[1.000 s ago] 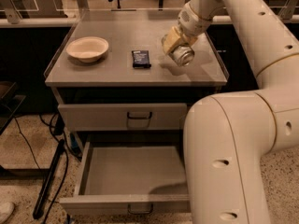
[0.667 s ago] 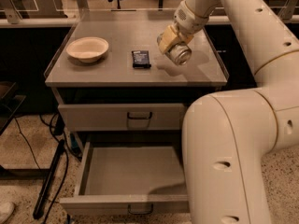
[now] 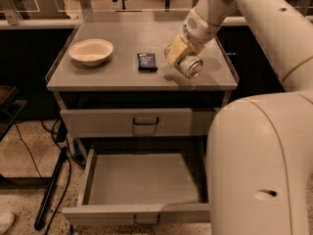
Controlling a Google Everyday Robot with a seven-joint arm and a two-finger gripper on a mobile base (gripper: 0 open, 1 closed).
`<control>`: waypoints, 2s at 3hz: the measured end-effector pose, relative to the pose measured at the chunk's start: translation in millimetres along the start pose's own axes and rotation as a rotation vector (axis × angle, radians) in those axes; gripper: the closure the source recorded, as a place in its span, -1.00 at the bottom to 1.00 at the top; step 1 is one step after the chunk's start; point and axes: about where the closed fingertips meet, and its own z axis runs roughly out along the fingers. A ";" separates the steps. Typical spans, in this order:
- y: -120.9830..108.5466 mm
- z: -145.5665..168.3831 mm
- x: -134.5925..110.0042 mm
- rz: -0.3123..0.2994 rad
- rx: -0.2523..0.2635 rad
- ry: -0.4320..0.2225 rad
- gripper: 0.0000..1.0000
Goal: Place 7up can into middle drawer
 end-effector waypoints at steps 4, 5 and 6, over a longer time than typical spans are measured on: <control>31.0 3.0 47.4 0.003 0.004 -0.002 1.00; 45.9 20.3 81.2 0.036 -0.029 0.023 1.00; 46.8 21.6 81.2 0.033 -0.027 0.025 1.00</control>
Offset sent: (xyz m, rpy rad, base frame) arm -0.0159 -0.0007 0.0016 -0.0368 -0.0324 0.0271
